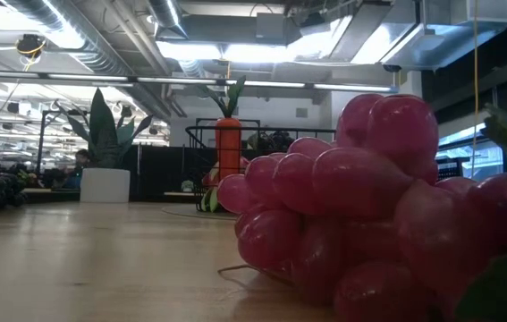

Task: Build produce basket
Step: Put the left purple grapes into the black wire basket

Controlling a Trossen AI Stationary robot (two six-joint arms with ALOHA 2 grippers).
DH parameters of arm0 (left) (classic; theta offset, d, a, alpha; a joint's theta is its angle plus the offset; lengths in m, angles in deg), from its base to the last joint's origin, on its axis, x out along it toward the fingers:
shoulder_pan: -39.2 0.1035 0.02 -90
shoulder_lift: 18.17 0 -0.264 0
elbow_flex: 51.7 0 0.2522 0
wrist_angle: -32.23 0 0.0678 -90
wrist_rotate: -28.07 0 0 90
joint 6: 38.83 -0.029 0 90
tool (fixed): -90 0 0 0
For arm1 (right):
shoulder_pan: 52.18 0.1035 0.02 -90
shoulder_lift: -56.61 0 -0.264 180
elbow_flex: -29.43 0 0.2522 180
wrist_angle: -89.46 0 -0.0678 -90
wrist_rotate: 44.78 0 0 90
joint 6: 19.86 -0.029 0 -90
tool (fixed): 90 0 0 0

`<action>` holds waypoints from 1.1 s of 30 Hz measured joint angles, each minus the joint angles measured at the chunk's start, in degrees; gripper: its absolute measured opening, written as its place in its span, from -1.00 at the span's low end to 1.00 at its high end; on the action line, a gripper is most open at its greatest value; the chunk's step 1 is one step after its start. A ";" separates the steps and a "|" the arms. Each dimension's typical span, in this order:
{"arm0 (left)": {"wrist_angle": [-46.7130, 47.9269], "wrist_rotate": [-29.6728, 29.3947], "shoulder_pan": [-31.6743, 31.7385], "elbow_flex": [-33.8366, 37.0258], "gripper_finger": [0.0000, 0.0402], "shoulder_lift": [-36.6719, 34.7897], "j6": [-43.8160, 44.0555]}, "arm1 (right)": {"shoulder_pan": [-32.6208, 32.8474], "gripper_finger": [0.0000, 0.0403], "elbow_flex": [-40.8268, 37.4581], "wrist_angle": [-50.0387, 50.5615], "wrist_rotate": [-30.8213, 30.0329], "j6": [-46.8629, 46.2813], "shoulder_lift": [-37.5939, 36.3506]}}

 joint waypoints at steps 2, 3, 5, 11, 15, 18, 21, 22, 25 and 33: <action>-0.16 0.01 0.00 0.00 -0.67 0.00 -0.09 | 0.00 -0.44 0.00 0.02 -0.01 0.00 0.00; -0.17 0.17 0.00 0.00 -0.68 0.00 -0.09 | 0.00 -0.44 0.00 0.02 0.00 0.00 0.00; -0.17 0.72 0.02 0.00 -0.73 0.00 -0.11 | 0.00 -0.44 0.00 0.02 0.00 0.00 0.00; -0.30 0.52 0.02 0.00 -0.97 0.00 -0.53 | 0.00 -0.44 0.00 0.04 0.00 0.00 0.00; -0.35 0.48 0.02 0.00 -0.99 0.00 -0.60 | 0.00 -0.44 0.00 0.04 0.00 0.01 0.00; -1.06 -0.83 0.02 0.00 -0.99 0.00 -1.52 | 0.00 -0.44 0.00 0.22 0.00 0.27 0.00; -1.70 -3.39 0.02 -0.64 -1.00 0.01 -2.00 | 0.00 -0.44 0.00 0.98 0.00 0.26 0.00; -1.70 -4.57 0.02 -1.21 -1.00 0.00 -2.66 | 0.00 -0.44 0.00 1.32 0.00 0.24 0.00; -1.10 -8.69 0.31 -3.78 -1.00 0.00 -4.31 | 0.11 -0.44 0.00 2.44 0.00 0.07 0.00; 8.66 -17.29 4.00 -14.12 -1.00 0.02 -13.08 | 1.02 -0.44 0.00 3.17 0.00 0.36 0.00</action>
